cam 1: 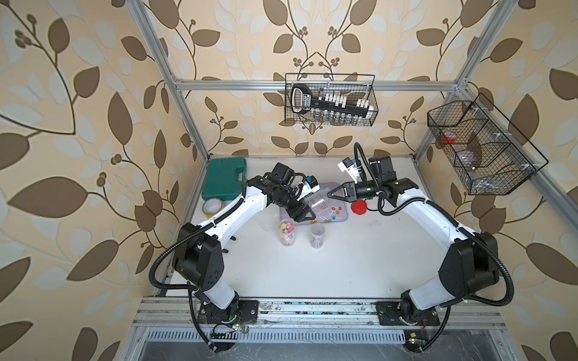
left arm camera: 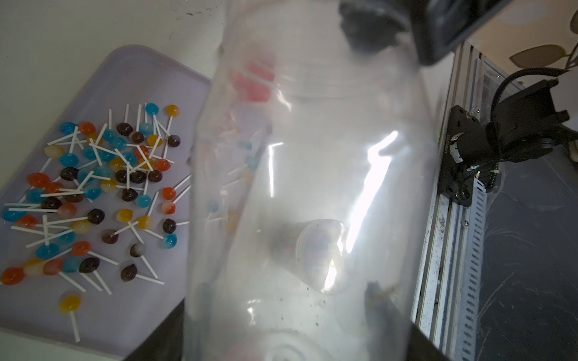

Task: Pour the candies out of the jar
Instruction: Place the jar at the center of the board.

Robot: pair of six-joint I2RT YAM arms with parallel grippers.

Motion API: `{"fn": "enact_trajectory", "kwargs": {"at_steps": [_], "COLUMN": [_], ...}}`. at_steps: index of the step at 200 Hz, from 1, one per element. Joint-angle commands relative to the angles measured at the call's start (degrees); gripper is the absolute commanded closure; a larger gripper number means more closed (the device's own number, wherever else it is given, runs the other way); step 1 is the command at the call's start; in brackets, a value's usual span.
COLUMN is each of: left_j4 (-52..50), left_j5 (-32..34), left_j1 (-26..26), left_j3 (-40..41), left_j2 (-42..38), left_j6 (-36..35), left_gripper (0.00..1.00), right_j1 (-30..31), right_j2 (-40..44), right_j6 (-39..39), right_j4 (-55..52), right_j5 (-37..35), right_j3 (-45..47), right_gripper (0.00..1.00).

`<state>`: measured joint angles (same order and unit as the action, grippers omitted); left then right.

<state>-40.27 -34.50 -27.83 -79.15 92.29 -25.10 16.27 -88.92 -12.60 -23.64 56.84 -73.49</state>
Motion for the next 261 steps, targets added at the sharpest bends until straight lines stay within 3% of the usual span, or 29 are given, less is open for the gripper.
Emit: {"fn": "enact_trajectory", "kwargs": {"at_steps": [1,73,114,139,198,228,261], "left_j4": [5.14,6.34,6.80,6.90,9.21,14.71,26.11], "left_j5": [-1.45,-2.05,-1.97,-1.89,-0.04,6.71,29.83], "left_j1": [-0.55,-0.55,-0.53,-0.53,-0.55,-0.55,-0.53], "left_j3": [0.32,0.67,1.06,0.95,2.09,4.92,10.92], "left_j2": [-3.38,-3.57,-3.87,-3.67,-4.89,-7.71,-13.32], "left_j6": [1.37,2.19,2.38,2.58,3.62,6.05,10.70], "left_gripper": [0.28,0.25,0.14,0.01,0.01,0.01,0.01], "right_j1": [0.34,0.34,0.34,0.34,0.36,0.35,0.38], "right_j2": [-0.52,-0.07,0.33,0.52,1.27,0.13,-1.99], "right_j6": [0.05,-0.14,-0.49,-0.76,0.74,3.16,5.19], "right_j4": [-0.59,-0.25,-0.26,-0.48,-5.00,-11.87,-18.56], "right_j5": [2.70,2.94,2.50,1.33,-4.76,-12.81,-22.40], "right_j3": [1.59,1.42,0.90,0.42,-2.75,-8.49,-15.31], "right_gripper": [0.91,1.00,1.00,1.00,1.00,1.00,1.00]}}
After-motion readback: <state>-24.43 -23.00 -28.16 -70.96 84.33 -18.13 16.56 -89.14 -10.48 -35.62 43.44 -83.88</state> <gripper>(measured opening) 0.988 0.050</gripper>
